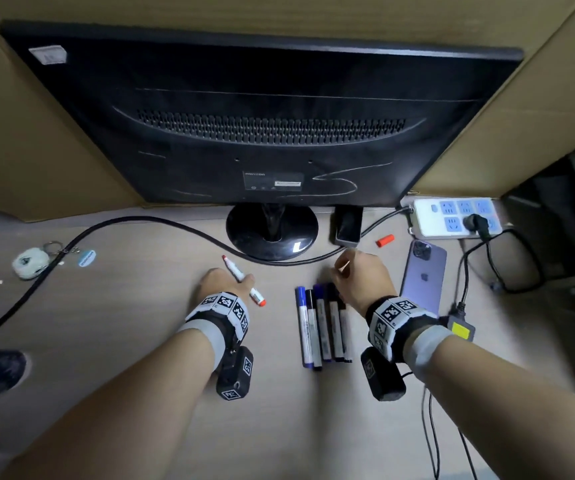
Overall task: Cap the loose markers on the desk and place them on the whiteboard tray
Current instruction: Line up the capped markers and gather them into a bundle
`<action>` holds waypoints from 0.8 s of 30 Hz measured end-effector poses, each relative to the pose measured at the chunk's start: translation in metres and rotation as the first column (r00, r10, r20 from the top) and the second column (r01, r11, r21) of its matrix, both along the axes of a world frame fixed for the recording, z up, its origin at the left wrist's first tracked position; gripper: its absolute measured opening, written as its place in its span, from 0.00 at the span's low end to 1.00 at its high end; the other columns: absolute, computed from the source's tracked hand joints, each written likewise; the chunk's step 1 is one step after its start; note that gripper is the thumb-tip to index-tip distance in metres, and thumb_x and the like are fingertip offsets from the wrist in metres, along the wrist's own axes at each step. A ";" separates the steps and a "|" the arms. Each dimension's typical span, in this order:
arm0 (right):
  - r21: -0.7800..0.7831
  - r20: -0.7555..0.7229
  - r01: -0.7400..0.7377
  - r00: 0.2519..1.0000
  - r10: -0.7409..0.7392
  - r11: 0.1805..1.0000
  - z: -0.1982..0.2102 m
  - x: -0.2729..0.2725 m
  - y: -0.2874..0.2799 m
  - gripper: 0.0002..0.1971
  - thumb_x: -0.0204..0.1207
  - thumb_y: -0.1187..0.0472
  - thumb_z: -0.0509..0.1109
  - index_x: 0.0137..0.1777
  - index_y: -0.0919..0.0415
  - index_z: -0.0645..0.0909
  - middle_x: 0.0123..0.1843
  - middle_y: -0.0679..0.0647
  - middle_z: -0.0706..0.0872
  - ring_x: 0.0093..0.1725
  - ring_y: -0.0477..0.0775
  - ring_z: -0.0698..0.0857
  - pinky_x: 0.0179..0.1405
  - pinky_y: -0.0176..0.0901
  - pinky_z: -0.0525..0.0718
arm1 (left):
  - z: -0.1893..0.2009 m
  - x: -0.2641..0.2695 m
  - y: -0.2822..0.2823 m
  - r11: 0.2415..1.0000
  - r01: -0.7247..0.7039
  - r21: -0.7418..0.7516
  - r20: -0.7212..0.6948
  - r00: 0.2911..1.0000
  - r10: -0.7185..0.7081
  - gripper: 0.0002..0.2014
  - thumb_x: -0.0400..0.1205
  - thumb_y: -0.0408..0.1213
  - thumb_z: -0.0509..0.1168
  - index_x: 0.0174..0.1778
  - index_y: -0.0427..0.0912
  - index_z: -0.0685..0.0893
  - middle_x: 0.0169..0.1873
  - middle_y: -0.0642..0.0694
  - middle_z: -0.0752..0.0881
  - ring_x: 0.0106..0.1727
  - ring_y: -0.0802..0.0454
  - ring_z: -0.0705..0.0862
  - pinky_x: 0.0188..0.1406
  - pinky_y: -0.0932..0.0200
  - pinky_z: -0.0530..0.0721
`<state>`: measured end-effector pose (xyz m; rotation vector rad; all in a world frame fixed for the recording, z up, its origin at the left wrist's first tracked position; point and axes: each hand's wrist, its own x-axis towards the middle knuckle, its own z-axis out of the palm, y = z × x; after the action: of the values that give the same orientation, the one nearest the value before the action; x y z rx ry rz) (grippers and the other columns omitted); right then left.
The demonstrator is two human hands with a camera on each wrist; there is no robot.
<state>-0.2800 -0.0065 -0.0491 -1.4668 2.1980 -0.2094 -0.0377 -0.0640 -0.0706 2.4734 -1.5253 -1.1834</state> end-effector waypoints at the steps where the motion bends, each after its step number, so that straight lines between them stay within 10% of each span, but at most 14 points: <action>1: 0.000 -0.007 0.023 1.000 -0.023 1.000 -0.001 -0.008 0.001 0.07 0.81 0.55 0.71 0.53 0.58 0.85 0.51 0.58 0.89 0.51 0.62 0.89 0.46 0.45 0.82 | 0.001 0.001 0.000 1.000 0.001 0.019 0.000 1.000 -0.001 0.18 0.75 0.52 0.69 0.31 0.39 0.85 0.21 0.46 0.85 0.22 0.46 0.84 0.23 0.63 0.73; 5: 0.055 0.015 0.160 0.987 -0.161 0.986 -0.006 -0.028 0.001 0.17 0.84 0.61 0.65 0.71 0.63 0.79 0.68 0.63 0.79 0.60 0.68 0.87 0.62 0.53 0.84 | 0.010 0.005 0.001 0.999 0.013 0.050 -0.006 1.000 -0.013 0.11 0.74 0.44 0.65 0.37 0.38 0.85 0.26 0.43 0.89 0.26 0.45 0.88 0.27 0.58 0.86; 8: 0.071 -0.017 0.192 0.981 -0.191 0.979 -0.013 -0.036 -0.002 0.19 0.86 0.61 0.61 0.73 0.67 0.76 0.70 0.67 0.77 0.65 0.73 0.83 0.68 0.59 0.81 | 0.016 0.000 0.002 0.997 0.075 0.001 -0.035 0.997 -0.075 0.09 0.80 0.43 0.64 0.44 0.41 0.79 0.30 0.45 0.86 0.25 0.49 0.83 0.23 0.62 0.73; 15: 0.132 -0.038 0.158 0.987 -0.155 0.978 -0.029 -0.061 -0.019 0.36 0.79 0.68 0.63 0.88 0.65 0.59 0.92 0.60 0.56 0.86 0.70 0.64 0.85 0.54 0.65 | 0.007 -0.032 0.007 0.995 0.099 -0.024 -0.460 0.882 -0.099 0.08 0.87 0.42 0.60 0.52 0.42 0.80 0.35 0.45 0.83 0.28 0.47 0.78 0.25 0.58 0.76; 24: 0.014 -0.099 0.119 0.988 -0.117 0.993 -0.048 -0.068 -0.013 0.15 0.82 0.66 0.66 0.66 0.66 0.83 0.65 0.68 0.78 0.60 0.75 0.80 0.61 0.57 0.81 | 0.001 -0.048 0.014 0.989 0.150 -0.018 -0.520 0.843 -0.137 0.08 0.86 0.38 0.61 0.54 0.49 0.85 0.36 0.47 0.83 0.31 0.49 0.79 0.25 0.59 0.76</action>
<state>-0.3483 -0.0197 -0.0973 -1.3635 2.3618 -0.1569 -0.0860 -0.0495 -0.0698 1.8331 -1.5429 -1.7212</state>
